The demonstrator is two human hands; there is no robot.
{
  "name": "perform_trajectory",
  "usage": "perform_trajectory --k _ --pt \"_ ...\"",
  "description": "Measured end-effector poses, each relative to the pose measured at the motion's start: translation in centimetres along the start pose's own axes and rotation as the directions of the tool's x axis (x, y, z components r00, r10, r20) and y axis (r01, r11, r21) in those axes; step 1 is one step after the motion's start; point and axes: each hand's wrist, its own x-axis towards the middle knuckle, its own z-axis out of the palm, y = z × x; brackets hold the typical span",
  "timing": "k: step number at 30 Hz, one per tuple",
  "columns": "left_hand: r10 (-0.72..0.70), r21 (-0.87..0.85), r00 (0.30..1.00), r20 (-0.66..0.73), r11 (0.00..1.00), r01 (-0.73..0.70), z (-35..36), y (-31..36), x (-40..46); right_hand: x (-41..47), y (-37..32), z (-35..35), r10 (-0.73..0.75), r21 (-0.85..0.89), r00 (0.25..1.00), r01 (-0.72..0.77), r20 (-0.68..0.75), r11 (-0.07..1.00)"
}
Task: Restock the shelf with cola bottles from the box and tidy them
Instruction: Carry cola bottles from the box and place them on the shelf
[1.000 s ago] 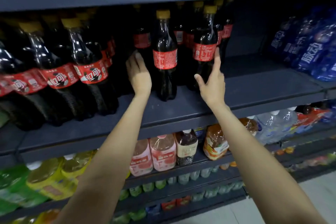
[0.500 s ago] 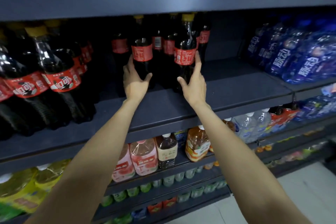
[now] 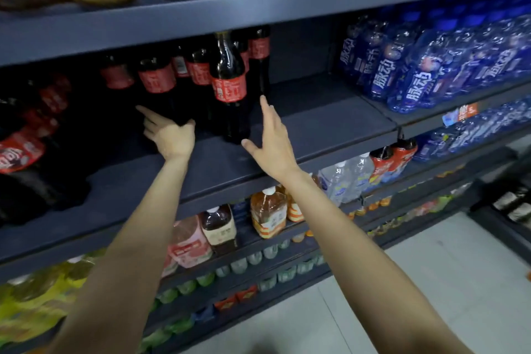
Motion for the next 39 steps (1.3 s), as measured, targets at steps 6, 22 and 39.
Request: perform_trajectory --k 6,22,39 --pt "0.047 -0.161 0.985 0.165 0.987 -0.02 -0.9 3.4 -11.5 -3.6 1.5 -5.3 -0.106 -0.242 0.992 0.118 0.061 0.963" --pt "0.748 -0.493 0.171 0.641 0.572 -0.655 13.6 2.3 -33.6 -30.4 17.7 -17.6 0.351 -0.144 0.83 -0.448 -0.433 0.882" --pt "0.003 -0.186 -0.308 0.951 0.802 -0.567 36.7 13.0 -78.6 -68.6 35.3 -48.1 0.959 0.31 -0.026 -0.949 -0.282 0.065"
